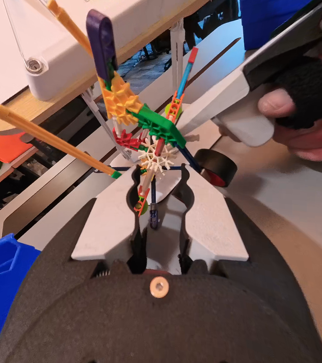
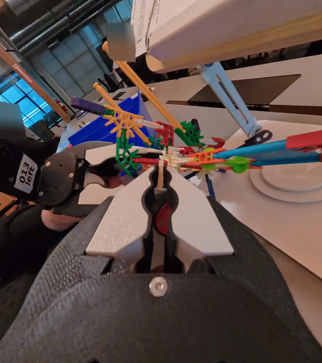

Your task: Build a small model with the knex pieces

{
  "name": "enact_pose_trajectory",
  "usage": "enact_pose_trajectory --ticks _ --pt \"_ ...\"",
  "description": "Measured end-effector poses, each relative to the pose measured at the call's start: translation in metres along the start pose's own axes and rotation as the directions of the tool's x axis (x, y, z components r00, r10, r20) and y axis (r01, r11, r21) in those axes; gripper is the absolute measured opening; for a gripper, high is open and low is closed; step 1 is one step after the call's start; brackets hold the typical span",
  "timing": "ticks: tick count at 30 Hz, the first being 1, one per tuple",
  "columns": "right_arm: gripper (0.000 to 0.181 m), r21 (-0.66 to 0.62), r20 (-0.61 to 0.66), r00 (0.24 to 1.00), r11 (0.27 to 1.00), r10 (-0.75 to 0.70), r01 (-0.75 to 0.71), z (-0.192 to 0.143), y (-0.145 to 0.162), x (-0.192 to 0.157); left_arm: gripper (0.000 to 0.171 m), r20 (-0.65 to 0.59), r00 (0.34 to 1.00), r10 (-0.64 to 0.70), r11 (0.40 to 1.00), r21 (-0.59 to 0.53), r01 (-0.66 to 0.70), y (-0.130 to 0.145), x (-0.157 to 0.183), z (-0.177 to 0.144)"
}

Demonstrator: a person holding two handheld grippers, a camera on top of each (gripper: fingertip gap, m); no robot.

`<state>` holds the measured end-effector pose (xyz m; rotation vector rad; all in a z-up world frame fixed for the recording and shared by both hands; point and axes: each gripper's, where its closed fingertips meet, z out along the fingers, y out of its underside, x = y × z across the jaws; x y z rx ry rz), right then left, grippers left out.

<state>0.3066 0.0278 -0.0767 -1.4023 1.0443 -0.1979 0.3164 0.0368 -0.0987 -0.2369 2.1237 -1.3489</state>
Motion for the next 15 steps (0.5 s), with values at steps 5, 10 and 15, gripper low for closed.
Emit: enact_pose_trajectory --ticks 5,10,15 --pt "0.002 0.02 0.021 0.999 0.999 0.03 -0.031 0.0046 0.0003 -0.0033 0.039 0.017 0.999 0.037 0.999 0.007 -0.037 -0.0018 0.0 0.0001" --pt "0.002 0.029 0.001 1.0 0.999 0.02 -0.02 0.008 0.0021 -0.0003 0.04 0.037 0.997 0.066 0.998 0.008 -0.066 -0.0031 -0.0007 0.0012" --pt "0.002 0.037 -0.003 1.0 0.999 0.012 -0.012 0.0091 0.0026 -0.0007 0.041 0.05 0.996 0.073 0.997 0.009 -0.073 -0.0029 -0.0021 0.0014"
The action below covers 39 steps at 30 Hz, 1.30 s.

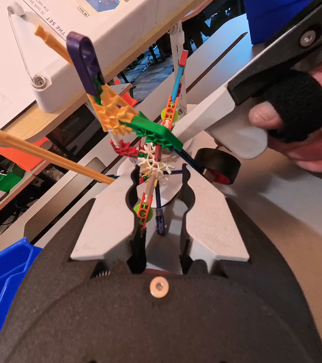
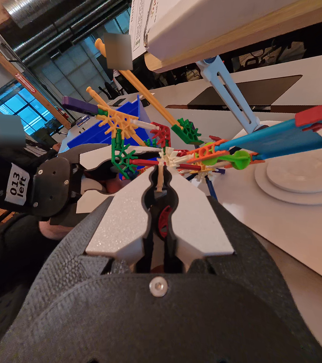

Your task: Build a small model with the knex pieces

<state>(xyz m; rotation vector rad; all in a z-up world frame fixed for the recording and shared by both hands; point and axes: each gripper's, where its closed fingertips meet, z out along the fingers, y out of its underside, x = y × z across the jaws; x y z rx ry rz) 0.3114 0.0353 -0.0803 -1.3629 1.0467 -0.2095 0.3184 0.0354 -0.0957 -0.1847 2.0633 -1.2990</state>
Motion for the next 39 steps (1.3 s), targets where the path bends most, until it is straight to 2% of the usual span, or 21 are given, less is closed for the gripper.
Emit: enact_pose_trajectory --ticks 13,20,30,39 --pt "0.002 -0.093 -0.039 0.995 0.992 -0.094 0.09 -0.0026 0.008 0.0036 0.04 0.003 1.0 0.01 1.0 -0.017 -0.01 0.0012 0.0004 0.0008" --pt "0.002 -0.08 -0.006 0.997 0.994 -0.075 0.074 -0.0006 0.0089 -0.0033 0.04 0.004 1.0 0.024 1.0 -0.02 -0.024 -0.0006 -0.0033 -0.0031" --pt "0.002 -0.028 -0.031 0.996 0.996 -0.088 0.087 0.0027 0.006 -0.0012 0.04 -0.013 1.0 0.023 0.999 -0.035 -0.024 0.0021 -0.0019 -0.0026" --pt "0.002 -0.047 -0.037 0.997 0.996 -0.074 0.072 0.0031 0.0089 0.0018 0.045 -0.015 1.0 0.005 1.0 -0.025 -0.005 0.0013 -0.0013 -0.0015"
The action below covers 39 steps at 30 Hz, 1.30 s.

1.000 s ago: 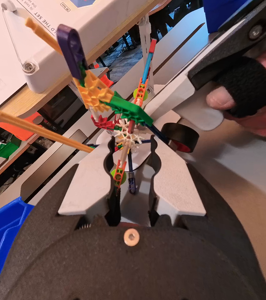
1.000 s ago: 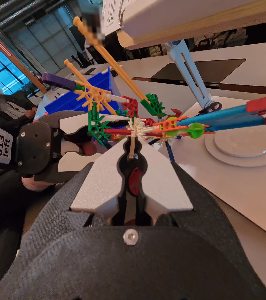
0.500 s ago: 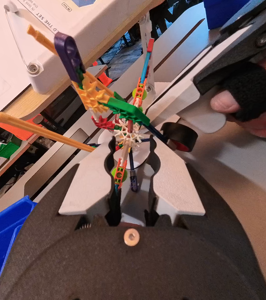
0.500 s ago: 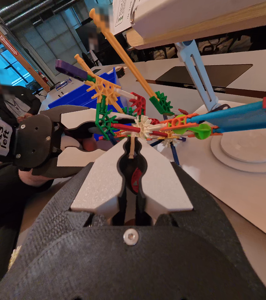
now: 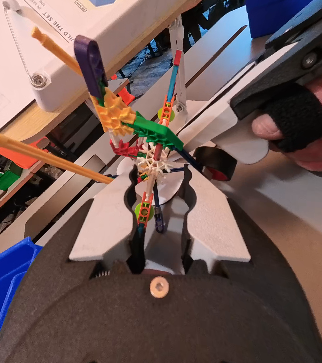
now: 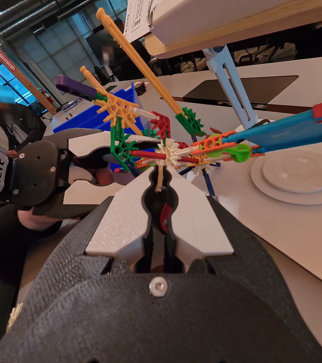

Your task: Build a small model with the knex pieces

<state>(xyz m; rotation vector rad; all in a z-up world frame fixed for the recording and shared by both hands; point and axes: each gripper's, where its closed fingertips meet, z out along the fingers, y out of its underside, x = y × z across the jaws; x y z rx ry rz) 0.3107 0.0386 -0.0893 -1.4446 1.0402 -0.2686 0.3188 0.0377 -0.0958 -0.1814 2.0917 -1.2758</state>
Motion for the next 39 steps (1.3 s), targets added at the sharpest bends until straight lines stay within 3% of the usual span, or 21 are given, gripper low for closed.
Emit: enact_pose_trajectory --ticks 23,39 --pt "0.002 -0.101 0.052 0.997 0.994 0.05 -0.044 -0.007 0.01 -0.001 0.042 0.025 1.0 0.011 1.0 -0.028 -0.011 0.003 0.003 0.004" --pt "0.001 -0.069 0.061 0.998 0.998 0.019 -0.014 -0.008 0.003 -0.003 0.043 0.051 0.996 0.08 0.997 0.005 -0.08 -0.006 -0.006 -0.008"
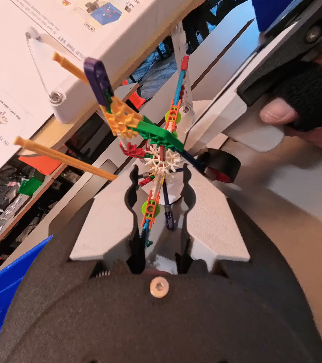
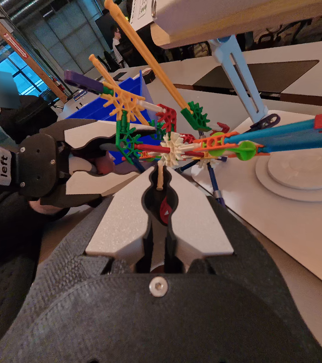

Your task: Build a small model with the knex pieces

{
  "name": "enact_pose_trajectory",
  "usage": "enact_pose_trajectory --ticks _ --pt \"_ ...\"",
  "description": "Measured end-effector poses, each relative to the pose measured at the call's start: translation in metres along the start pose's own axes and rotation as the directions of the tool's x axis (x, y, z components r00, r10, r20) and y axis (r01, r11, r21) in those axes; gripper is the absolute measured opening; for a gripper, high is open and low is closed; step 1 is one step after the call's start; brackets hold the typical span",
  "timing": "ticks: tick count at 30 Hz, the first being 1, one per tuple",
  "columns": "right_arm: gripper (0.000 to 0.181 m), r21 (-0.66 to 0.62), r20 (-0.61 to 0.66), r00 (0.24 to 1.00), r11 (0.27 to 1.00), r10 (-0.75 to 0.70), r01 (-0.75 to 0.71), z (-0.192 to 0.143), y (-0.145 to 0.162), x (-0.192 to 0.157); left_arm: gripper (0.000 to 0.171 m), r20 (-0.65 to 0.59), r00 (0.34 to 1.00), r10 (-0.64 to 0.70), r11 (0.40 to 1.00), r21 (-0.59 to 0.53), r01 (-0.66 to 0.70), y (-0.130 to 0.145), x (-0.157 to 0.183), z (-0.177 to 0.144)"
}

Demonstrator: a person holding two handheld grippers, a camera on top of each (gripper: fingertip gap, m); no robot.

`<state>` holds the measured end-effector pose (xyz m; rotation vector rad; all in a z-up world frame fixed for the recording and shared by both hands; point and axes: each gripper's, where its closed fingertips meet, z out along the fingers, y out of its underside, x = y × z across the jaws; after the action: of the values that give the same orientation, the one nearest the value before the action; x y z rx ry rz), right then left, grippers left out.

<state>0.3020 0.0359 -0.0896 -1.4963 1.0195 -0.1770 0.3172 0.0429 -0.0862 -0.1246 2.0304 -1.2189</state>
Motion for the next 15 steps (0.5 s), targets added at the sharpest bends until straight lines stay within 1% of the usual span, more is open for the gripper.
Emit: enact_pose_trajectory --ticks 3,5,7,9,11,12,13,15 --pt "0.002 0.012 -0.001 1.0 1.0 -0.007 0.007 0.0 -0.006 0.002 0.042 -0.028 0.999 0.035 0.999 0.006 -0.035 0.0 0.002 0.0" --pt "0.002 0.018 0.007 1.0 1.0 -0.011 0.011 0.001 -0.01 0.002 0.041 -0.03 0.996 0.087 0.996 0.011 -0.086 0.001 0.004 0.002" --pt "0.001 0.02 0.051 0.999 1.0 -0.004 0.003 0.001 -0.013 -0.003 0.036 -0.014 0.989 0.147 0.989 0.024 -0.147 0.0 0.002 0.003" --pt "0.001 0.014 0.083 0.996 1.0 -0.011 0.01 0.001 -0.016 -0.005 0.03 -0.019 0.985 0.174 0.985 0.028 -0.173 0.001 0.001 0.004" --pt "0.001 -0.006 0.103 0.995 1.0 -0.02 0.021 0.001 -0.019 -0.004 0.034 -0.004 0.977 0.213 0.977 0.031 -0.213 0.002 -0.005 0.005" --pt "0.001 -0.023 0.113 0.993 0.999 -0.02 0.022 0.001 -0.019 -0.003 0.033 -0.005 0.976 0.217 0.976 0.036 -0.217 0.002 -0.006 0.005" --pt "0.001 -0.027 0.12 0.993 0.999 -0.017 0.021 0.001 -0.02 -0.002 0.028 -0.005 0.976 0.216 0.976 0.042 -0.215 0.001 -0.008 0.005" --pt "0.001 -0.059 0.141 0.99 0.998 -0.014 0.022 0.003 -0.018 -0.002 0.028 -0.029 0.975 0.222 0.973 0.068 -0.219 0.0 -0.003 0.006"
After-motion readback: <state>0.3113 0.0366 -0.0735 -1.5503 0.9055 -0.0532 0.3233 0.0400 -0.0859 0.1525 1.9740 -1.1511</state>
